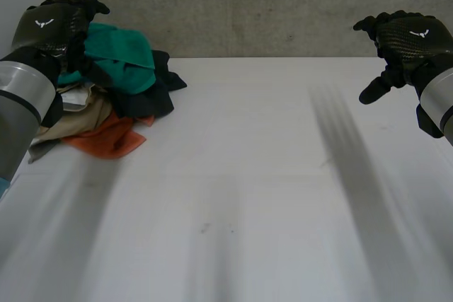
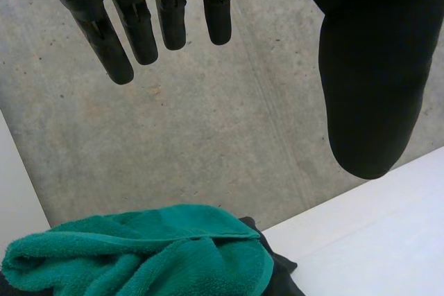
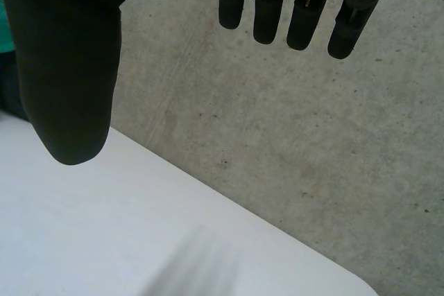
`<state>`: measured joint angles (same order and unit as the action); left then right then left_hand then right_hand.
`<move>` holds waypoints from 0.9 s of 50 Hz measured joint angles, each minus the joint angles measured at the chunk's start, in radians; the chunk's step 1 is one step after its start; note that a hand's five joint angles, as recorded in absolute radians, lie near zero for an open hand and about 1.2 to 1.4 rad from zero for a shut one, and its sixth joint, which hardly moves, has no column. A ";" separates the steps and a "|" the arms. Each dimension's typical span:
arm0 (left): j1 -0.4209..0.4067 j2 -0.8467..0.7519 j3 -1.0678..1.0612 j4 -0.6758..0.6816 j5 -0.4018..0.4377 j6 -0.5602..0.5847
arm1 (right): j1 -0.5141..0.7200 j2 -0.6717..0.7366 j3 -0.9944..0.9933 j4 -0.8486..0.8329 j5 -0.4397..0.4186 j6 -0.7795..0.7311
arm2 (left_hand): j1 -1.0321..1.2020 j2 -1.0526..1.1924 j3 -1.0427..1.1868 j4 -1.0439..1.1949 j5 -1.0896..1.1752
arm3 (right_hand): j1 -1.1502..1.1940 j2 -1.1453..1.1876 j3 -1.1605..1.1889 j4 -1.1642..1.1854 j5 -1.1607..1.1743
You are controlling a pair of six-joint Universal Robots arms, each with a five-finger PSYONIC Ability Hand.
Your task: Fold the laundry.
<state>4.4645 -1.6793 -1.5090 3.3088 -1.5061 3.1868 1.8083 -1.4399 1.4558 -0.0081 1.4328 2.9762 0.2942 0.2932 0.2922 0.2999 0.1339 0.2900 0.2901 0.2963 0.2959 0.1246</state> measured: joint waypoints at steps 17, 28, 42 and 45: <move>0.024 -0.287 0.191 0.140 0.018 0.289 | 0.003 0.005 0.002 0.007 -0.001 -0.047 | -0.049 -0.046 -0.042 -0.057 -0.063 | -0.075 -0.086 -0.090 -0.090 -0.079; 0.102 -0.550 0.366 0.231 0.102 0.464 | 0.002 0.026 0.011 0.007 -0.001 -0.051 | 0.001 0.003 0.004 -0.001 -0.006 | -0.075 -0.086 -0.090 -0.090 -0.078; 0.115 -0.688 0.483 0.231 0.139 0.467 | 0.001 0.040 0.018 0.008 -0.002 -0.059 | 0.835 0.891 0.886 0.885 0.843 | -0.075 -0.086 -0.090 -0.090 -0.079; 0.095 -0.660 0.478 0.231 0.142 0.461 | 0.000 0.039 0.015 0.008 -0.001 -0.068 | 0.835 0.896 0.892 0.888 0.844 | -0.075 -0.086 -0.090 -0.090 -0.079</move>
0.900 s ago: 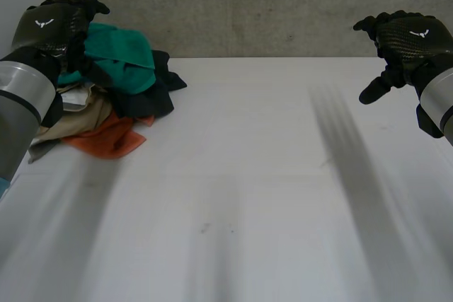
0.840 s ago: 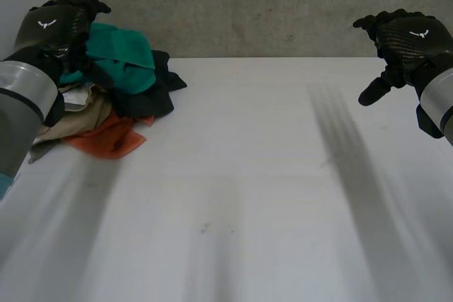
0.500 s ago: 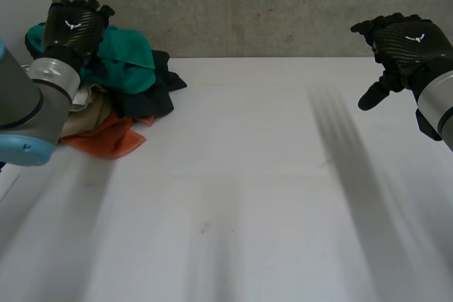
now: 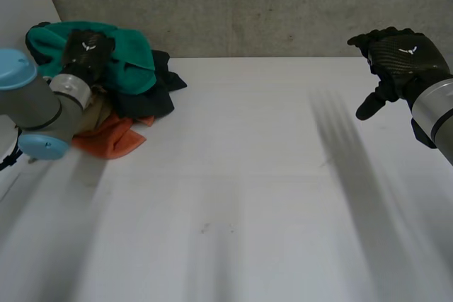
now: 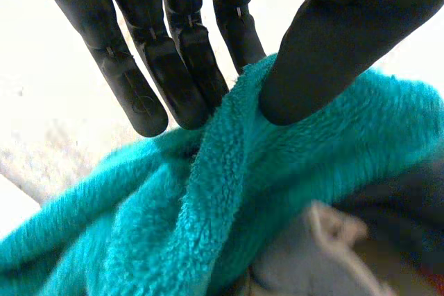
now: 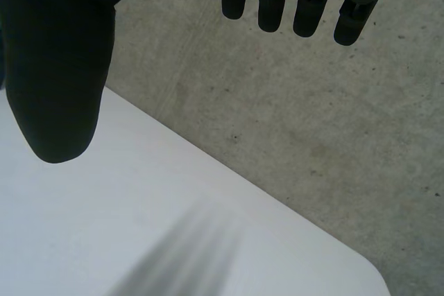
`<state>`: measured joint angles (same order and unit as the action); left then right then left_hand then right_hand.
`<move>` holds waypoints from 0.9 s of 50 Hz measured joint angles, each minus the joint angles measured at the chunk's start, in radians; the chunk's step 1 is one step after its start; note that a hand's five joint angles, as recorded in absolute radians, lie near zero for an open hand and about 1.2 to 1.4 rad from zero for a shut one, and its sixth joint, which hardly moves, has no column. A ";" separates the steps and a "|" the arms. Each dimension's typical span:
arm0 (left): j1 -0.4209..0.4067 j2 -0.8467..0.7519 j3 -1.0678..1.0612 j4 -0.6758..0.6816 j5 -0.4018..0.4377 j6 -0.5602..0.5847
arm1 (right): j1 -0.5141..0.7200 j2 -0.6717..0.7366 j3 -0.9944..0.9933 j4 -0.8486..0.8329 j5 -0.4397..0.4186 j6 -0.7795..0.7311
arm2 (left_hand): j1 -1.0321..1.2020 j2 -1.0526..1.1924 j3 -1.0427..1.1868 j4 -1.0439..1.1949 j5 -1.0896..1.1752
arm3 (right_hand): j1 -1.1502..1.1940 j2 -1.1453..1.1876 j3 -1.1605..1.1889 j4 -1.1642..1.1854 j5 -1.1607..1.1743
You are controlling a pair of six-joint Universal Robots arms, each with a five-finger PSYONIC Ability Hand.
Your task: Fold the laundry.
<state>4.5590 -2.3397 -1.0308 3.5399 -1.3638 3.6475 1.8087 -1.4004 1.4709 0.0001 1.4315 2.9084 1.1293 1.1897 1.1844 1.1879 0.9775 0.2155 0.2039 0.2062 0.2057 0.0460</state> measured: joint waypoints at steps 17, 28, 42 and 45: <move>-0.242 0.531 -0.337 -0.007 0.048 -0.488 | -0.015 -0.013 -0.052 0.036 -0.003 -0.015 | 0.001 0.002 0.002 0.014 0.000 | 0.000 0.000 0.000 0.000 0.000; -0.476 0.426 -0.401 0.022 0.122 -0.687 | -0.013 -0.007 -0.061 0.055 0.002 -0.014 | 0.000 0.002 0.003 0.014 0.000 | 0.000 0.000 0.000 0.000 0.000; -0.519 0.305 -0.318 -0.103 0.100 -0.481 | -0.004 0.006 -0.076 0.154 -0.020 -0.077 | -0.729 -0.800 -0.794 -0.804 -0.779 | 0.000 0.000 0.000 0.000 0.000; -0.500 0.368 -0.342 -0.106 0.103 -0.467 | -0.002 0.003 -0.084 0.215 -0.026 -0.148 | -0.729 -0.800 -0.795 -0.804 -0.779 | 0.000 0.000 0.000 0.000 0.000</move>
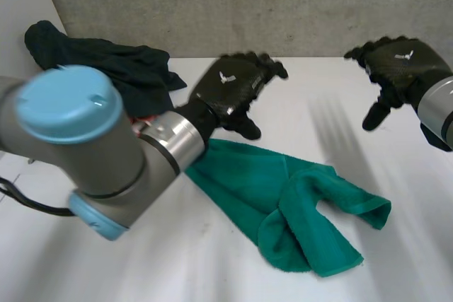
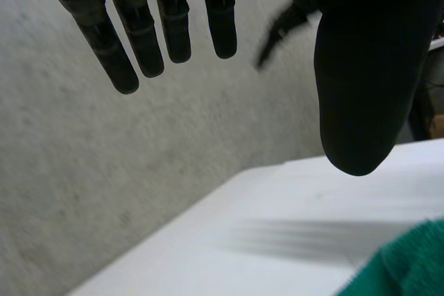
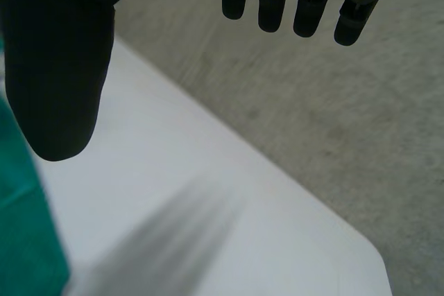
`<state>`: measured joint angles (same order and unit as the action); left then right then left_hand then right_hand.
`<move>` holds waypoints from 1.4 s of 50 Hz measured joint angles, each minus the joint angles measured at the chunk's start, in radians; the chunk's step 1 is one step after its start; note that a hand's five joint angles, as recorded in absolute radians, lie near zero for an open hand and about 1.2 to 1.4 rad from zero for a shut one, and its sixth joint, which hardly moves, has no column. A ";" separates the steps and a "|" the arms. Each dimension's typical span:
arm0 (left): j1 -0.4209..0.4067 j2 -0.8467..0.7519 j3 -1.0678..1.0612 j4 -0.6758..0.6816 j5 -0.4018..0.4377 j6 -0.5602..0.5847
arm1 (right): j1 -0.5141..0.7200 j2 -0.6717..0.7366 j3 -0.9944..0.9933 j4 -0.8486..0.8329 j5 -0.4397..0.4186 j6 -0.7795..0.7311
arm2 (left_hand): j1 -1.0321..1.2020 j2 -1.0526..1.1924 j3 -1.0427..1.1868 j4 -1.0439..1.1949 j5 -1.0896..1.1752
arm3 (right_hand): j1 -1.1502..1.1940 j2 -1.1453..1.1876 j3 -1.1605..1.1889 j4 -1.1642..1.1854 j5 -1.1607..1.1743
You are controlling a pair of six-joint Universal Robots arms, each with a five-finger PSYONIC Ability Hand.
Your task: Fold the laundry.
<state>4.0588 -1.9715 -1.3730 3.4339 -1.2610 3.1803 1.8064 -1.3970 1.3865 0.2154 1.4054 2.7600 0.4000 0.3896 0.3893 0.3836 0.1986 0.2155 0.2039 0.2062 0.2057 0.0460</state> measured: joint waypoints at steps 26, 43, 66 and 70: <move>0.003 -0.272 0.078 -0.285 0.106 0.519 | 0.016 0.014 0.404 -0.167 -0.009 -0.347 | 0.000 0.000 0.000 0.001 0.003 | 0.000 0.000 0.000 0.000 0.000; -0.051 -0.418 0.200 -0.214 0.041 0.522 | 0.012 0.131 0.432 -0.329 -0.013 -0.248 | 0.731 0.772 0.764 0.779 0.767 | 0.860 0.895 0.883 0.885 0.868; 0.102 -0.110 0.344 0.331 -0.275 0.471 | 0.022 0.147 -0.259 -0.666 0.199 -0.154 | 0.731 0.802 0.798 0.813 0.776 | 0.886 0.969 0.977 0.987 0.928; 0.108 -0.067 0.252 0.325 -0.271 0.437 | 0.020 0.161 -0.253 -0.620 0.165 -0.152 | 0.731 0.802 0.798 0.813 0.776 | 0.886 0.969 0.977 0.987 0.934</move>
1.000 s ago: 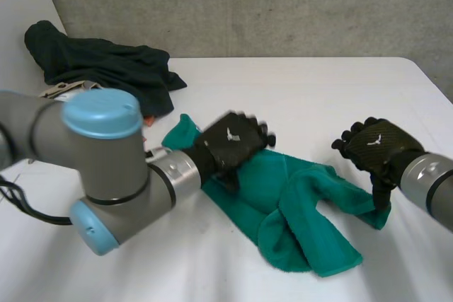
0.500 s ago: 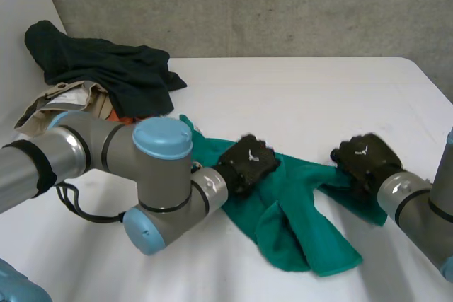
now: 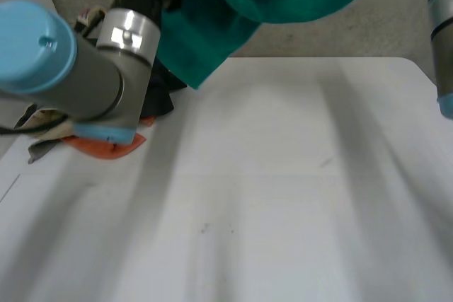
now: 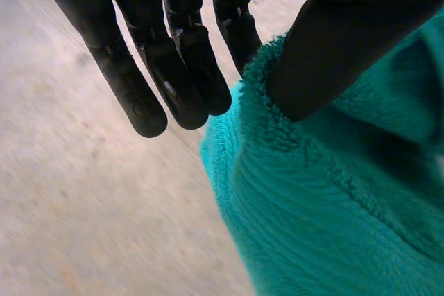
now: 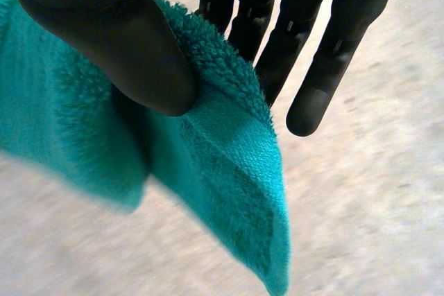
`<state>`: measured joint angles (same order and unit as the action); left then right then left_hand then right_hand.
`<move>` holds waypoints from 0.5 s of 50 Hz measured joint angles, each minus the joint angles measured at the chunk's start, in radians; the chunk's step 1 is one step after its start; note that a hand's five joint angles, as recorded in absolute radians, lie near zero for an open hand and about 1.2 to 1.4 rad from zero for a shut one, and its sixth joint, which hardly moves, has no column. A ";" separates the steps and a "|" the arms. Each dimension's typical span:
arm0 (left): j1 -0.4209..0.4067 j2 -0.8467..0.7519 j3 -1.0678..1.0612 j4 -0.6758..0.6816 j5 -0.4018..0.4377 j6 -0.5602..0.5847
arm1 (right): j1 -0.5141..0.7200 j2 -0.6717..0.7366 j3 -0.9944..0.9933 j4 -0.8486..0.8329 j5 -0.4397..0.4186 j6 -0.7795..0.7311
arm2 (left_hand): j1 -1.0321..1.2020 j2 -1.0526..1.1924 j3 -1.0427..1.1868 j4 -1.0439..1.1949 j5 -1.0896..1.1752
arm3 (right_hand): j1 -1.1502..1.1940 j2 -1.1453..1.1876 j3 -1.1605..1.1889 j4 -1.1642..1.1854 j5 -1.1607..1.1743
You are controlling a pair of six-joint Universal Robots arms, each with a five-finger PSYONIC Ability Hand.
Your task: Fold the laundry.
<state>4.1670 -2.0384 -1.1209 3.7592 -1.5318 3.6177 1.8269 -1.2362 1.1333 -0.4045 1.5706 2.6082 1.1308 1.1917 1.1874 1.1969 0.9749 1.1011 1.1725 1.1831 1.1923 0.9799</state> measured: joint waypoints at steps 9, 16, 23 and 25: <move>-0.015 0.056 -0.324 -0.061 0.007 -0.074 | 0.001 0.121 0.045 0.197 -0.082 -0.002 | 0.000 0.001 0.001 0.000 0.000 | 0.000 0.000 0.002 0.001 0.000; -0.044 0.164 -0.453 -0.127 0.007 -0.090 | -0.002 0.123 0.058 0.306 -0.080 0.030 | 0.000 0.001 0.002 0.000 0.000 | 0.000 0.000 0.002 0.001 0.000; -0.051 0.301 -0.503 -0.158 0.008 -0.126 | -0.017 0.063 0.024 0.314 -0.084 0.110 | 0.000 0.001 0.003 0.000 0.000 | 0.000 0.000 0.003 0.001 0.000; -0.051 0.313 -0.510 -0.165 0.009 -0.145 | -0.023 0.098 -0.007 0.313 -0.083 0.120 | 0.000 0.001 0.003 0.000 0.000 | 0.000 0.000 0.002 0.001 0.000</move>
<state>4.1156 -1.7252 -1.6307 3.5944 -1.5224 3.4727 1.8039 -1.1381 1.1268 -0.0920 1.4876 2.7278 1.1308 1.1926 1.1901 1.1973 0.9748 1.1011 1.1725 1.1856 1.1933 0.9803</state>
